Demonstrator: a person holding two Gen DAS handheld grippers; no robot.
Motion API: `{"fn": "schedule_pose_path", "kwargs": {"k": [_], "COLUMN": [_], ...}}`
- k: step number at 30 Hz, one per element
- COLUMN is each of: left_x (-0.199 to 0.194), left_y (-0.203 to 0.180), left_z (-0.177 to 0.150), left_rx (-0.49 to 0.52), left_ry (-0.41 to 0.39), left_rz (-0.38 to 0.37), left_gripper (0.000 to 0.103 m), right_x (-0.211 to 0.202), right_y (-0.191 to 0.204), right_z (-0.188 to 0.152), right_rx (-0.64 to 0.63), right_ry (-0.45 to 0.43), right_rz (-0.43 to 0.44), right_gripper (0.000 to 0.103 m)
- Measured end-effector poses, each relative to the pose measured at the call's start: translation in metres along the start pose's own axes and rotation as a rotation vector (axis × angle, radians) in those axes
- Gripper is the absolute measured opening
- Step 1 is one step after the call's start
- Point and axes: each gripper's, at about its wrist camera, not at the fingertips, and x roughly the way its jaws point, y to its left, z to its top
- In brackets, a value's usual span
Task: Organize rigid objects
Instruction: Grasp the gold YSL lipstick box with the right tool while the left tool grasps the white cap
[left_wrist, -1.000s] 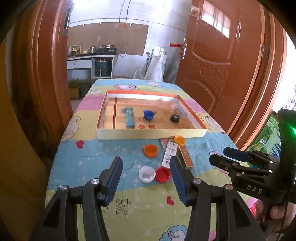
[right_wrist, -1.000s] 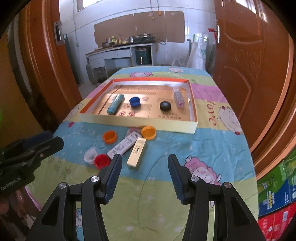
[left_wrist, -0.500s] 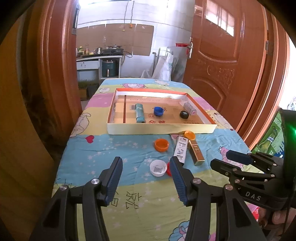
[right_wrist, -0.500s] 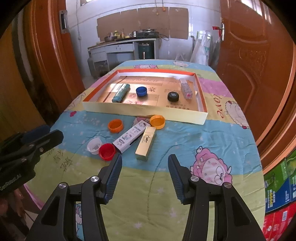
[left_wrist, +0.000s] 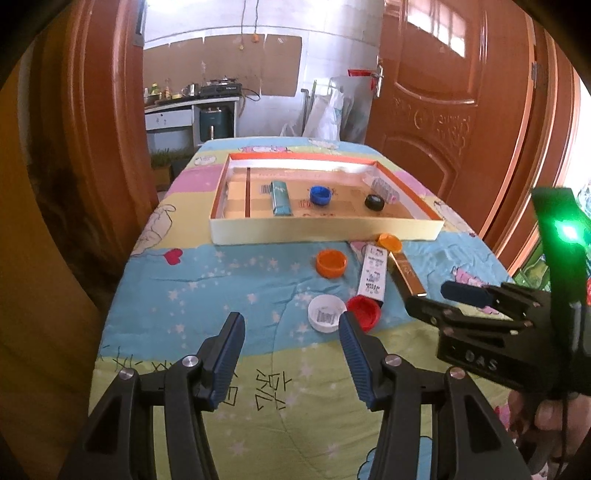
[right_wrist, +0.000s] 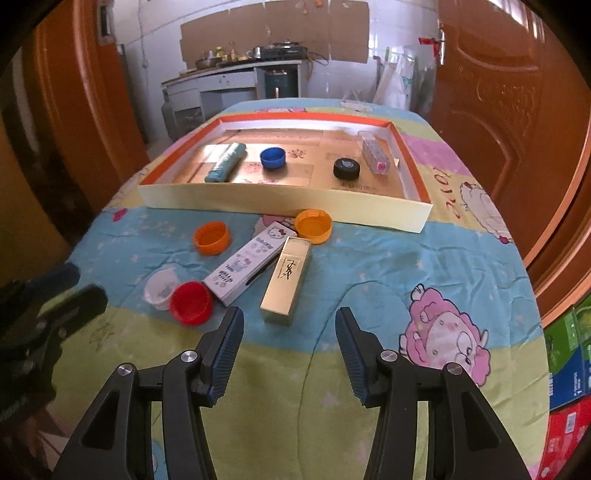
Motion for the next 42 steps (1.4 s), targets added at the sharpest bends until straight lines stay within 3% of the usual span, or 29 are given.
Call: {"fn": "schedule_pose_path", "kwargs": {"k": [9, 14, 21, 33, 36, 38, 42], "left_x": [0.013, 0.024, 0.047, 0.066, 0.068, 0.068, 0.067], "left_y": [0.001, -0.006, -0.014, -0.024, -0.024, -0.024, -0.021], "left_z": [-0.004, -0.005, -0.003, 0.014, 0.016, 0.016, 0.016], "left_rx": [0.019, 0.079, 0.143, 0.160, 0.148, 0.143, 0.126], "left_ry": [0.036, 0.069, 0.120, 0.122, 0.115, 0.110, 0.107], "left_rz": [-0.019, -0.020, 0.000, -0.014, -0.025, -0.024, -0.024], "left_gripper": [0.053, 0.053, 0.053, 0.053, 0.046, 0.031, 0.030], "right_x": [0.022, 0.030, 0.031, 0.029, 0.028, 0.026, 0.022], "right_y": [-0.001, -0.001, -0.008, -0.014, -0.016, -0.017, -0.019], "right_z": [0.013, 0.020, 0.019, 0.015, 0.014, 0.013, 0.009], "right_rx": [0.008, -0.008, 0.009, 0.020, 0.020, 0.015, 0.019], "right_ry": [0.004, -0.006, -0.010, -0.015, -0.018, -0.021, -0.027], "right_rz": [-0.016, -0.028, 0.002, 0.036, 0.046, 0.050, 0.063], "right_gripper": [0.052, 0.021, 0.019, 0.019, 0.018, 0.018, 0.018]}}
